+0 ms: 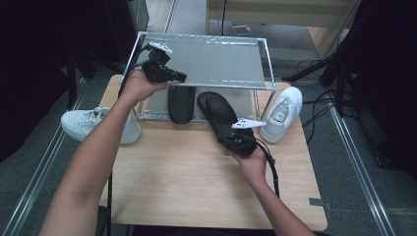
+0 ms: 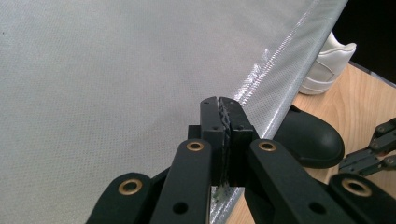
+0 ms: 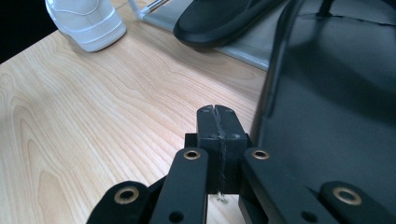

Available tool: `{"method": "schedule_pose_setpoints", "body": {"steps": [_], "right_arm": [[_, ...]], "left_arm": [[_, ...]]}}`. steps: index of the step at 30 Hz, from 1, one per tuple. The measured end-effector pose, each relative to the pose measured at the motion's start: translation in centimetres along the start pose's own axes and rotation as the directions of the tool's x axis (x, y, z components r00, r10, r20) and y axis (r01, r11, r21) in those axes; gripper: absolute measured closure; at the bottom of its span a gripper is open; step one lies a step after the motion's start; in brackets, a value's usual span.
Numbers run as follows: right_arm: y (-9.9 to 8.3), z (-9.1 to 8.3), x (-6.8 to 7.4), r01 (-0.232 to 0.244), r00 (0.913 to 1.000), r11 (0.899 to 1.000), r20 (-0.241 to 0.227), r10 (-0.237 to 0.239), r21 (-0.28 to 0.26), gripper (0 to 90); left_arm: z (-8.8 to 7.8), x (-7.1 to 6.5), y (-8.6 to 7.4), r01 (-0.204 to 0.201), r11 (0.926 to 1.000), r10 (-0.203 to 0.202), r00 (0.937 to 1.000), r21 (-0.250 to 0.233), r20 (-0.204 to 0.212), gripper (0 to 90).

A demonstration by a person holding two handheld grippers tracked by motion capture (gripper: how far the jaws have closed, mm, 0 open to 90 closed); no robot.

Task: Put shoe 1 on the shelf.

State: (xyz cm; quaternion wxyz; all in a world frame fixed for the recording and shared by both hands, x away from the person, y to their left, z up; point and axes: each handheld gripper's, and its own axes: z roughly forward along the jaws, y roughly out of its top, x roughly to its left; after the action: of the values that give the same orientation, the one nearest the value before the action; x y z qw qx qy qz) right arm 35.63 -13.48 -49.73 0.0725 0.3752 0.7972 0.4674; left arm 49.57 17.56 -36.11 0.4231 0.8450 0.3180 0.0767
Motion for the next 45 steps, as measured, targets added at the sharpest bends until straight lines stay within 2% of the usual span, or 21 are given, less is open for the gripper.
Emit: {"method": "schedule_pose_setpoints", "body": {"steps": [2,4,7,12,14,19,24,35,45], "right_arm": [[-0.1,-0.3,-0.1,-0.002,1.0000,1.000,0.001,0.002,-0.003,90.0],[-0.8,-1.4,-0.5,-0.004,0.9999,1.000,0.011,0.004,-0.010,90.0],[-1.6,-2.2,-0.8,0.021,0.9991,1.000,0.037,-0.021,-0.001,90.0],[-2.3,-3.4,-1.4,0.015,0.9989,1.000,0.045,-0.015,-0.004,90.0],[-3.0,-4.0,-1.8,0.026,0.9988,0.999,0.042,-0.025,-0.032,90.0],[-3.9,-3.6,-2.4,-0.008,0.9988,1.000,0.048,0.007,0.007,90.0],[-4.0,-3.1,-2.7,-0.003,0.9981,1.000,0.062,0.001,0.027,90.0],[-3.9,-3.0,-3.0,-0.016,0.9975,1.000,0.069,0.014,0.027,90.0],[-3.0,-1.9,-2.9,-0.029,0.9980,0.999,0.058,0.027,0.031,90.0]], "left_arm": [[0.0,0.0,0.0,-0.002,1.0000,0.002,1.0000,0.000,0.002,89.6],[0.0,0.0,0.1,-0.011,0.9999,0.011,0.9999,0.006,-0.001,89.7],[0.0,0.0,0.1,-0.009,0.9999,0.009,1.0000,0.007,-0.002,89.7],[0.0,0.0,0.1,-0.010,0.9999,0.010,0.9999,0.006,-0.003,89.7],[0.1,0.0,0.1,-0.008,1.0000,0.008,1.0000,0.005,-0.003,90.0],[0.0,-0.1,0.1,-0.012,0.9999,0.012,0.9999,0.010,-0.007,90.0],[0.1,0.0,0.0,-0.005,1.0000,0.005,1.0000,-0.001,0.000,90.0],[0.1,0.0,-0.1,-0.012,0.9999,0.012,0.9999,-0.007,-0.005,90.0],[0.1,0.0,-0.2,-0.010,0.9998,0.010,0.9999,-0.015,-0.002,90.0]]}}
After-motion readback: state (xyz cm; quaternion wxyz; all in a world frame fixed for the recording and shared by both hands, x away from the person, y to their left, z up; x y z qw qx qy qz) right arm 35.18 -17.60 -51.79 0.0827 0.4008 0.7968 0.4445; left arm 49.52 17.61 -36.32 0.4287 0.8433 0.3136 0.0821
